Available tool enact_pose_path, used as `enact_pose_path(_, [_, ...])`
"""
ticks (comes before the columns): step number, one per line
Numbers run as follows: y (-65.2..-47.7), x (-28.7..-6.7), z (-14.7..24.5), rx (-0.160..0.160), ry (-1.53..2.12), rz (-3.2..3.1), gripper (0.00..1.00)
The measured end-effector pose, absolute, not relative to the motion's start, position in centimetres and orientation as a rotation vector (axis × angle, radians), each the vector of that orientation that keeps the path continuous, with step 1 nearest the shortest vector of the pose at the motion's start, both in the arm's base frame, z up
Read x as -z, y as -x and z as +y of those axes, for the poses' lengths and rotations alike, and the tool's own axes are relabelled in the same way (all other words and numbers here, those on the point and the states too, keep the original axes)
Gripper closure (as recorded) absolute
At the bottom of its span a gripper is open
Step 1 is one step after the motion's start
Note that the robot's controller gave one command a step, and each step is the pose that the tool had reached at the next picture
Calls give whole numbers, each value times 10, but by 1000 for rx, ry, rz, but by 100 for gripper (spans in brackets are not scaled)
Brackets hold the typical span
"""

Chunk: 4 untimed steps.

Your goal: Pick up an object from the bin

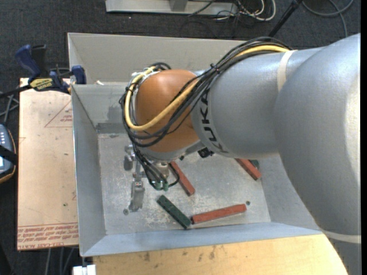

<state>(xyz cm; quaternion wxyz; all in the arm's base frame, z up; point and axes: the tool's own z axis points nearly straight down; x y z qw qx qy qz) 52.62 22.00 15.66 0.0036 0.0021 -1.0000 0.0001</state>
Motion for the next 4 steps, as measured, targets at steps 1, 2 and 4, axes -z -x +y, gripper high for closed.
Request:
enact_pose_path(1, [-528, -161, 219, 1, -1, -3141, 0])
enact_pose_path(2, [-523, -132, 209, 5, -128, -3145, 0])
enact_pose_path(4, [-517, -97, 129, 2, -33, -3142, 0])
